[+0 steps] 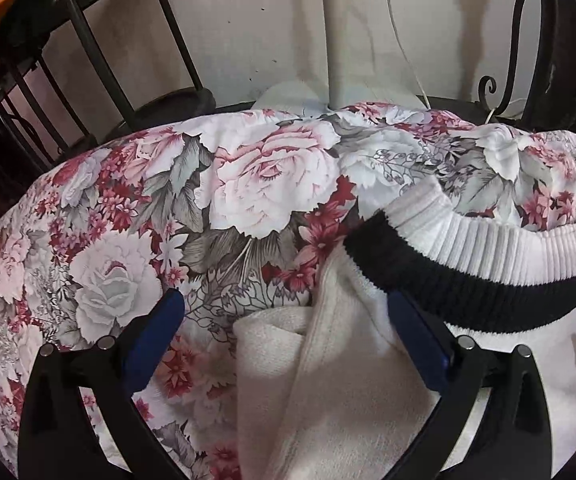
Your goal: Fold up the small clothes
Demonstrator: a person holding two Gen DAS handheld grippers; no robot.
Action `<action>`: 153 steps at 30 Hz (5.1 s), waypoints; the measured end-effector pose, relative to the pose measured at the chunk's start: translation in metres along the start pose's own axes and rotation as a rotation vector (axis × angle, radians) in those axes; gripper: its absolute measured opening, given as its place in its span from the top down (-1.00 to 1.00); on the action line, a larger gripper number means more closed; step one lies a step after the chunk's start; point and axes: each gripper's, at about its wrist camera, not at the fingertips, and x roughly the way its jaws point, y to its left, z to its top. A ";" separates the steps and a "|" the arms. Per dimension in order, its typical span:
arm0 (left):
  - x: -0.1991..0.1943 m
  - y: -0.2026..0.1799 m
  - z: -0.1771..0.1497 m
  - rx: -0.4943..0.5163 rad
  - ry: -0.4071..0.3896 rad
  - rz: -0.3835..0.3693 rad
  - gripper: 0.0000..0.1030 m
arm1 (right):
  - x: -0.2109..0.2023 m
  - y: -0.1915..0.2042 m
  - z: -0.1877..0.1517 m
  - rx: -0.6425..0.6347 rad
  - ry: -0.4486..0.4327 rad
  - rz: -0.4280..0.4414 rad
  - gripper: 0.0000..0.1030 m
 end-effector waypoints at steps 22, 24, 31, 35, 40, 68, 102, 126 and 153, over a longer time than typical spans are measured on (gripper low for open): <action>-0.093 -0.020 -0.014 0.140 -0.052 0.055 -0.91 | -0.097 0.052 -0.052 -0.069 0.022 0.021 -0.93; -0.100 -0.020 -0.019 0.144 -0.051 0.054 -0.91 | -0.105 0.052 -0.059 -0.065 0.024 0.028 -0.93; -0.110 -0.021 -0.040 0.148 -0.010 0.055 -0.91 | -0.119 0.047 -0.068 -0.018 0.027 0.055 -0.93; -0.112 -0.021 -0.051 0.140 0.012 0.059 -0.91 | -0.121 0.044 -0.078 -0.004 0.030 0.048 -0.93; -0.092 -0.024 -0.067 0.149 0.067 0.074 -0.91 | -0.097 0.036 -0.093 0.006 0.102 0.017 -0.93; -0.084 0.024 -0.060 -0.089 0.171 -0.149 -0.91 | -0.114 0.020 -0.105 0.050 -0.007 -0.005 -0.93; -0.032 0.016 -0.091 -0.102 0.378 -0.168 -0.92 | -0.016 -0.044 -0.014 0.215 -0.075 0.182 0.76; -0.098 -0.009 -0.101 0.078 0.249 -0.117 -0.91 | -0.094 0.094 -0.098 -0.124 -0.046 -0.004 -0.46; -0.111 0.032 -0.135 -0.174 0.370 -0.180 -0.91 | -0.135 0.006 -0.152 0.221 -0.046 0.041 -0.62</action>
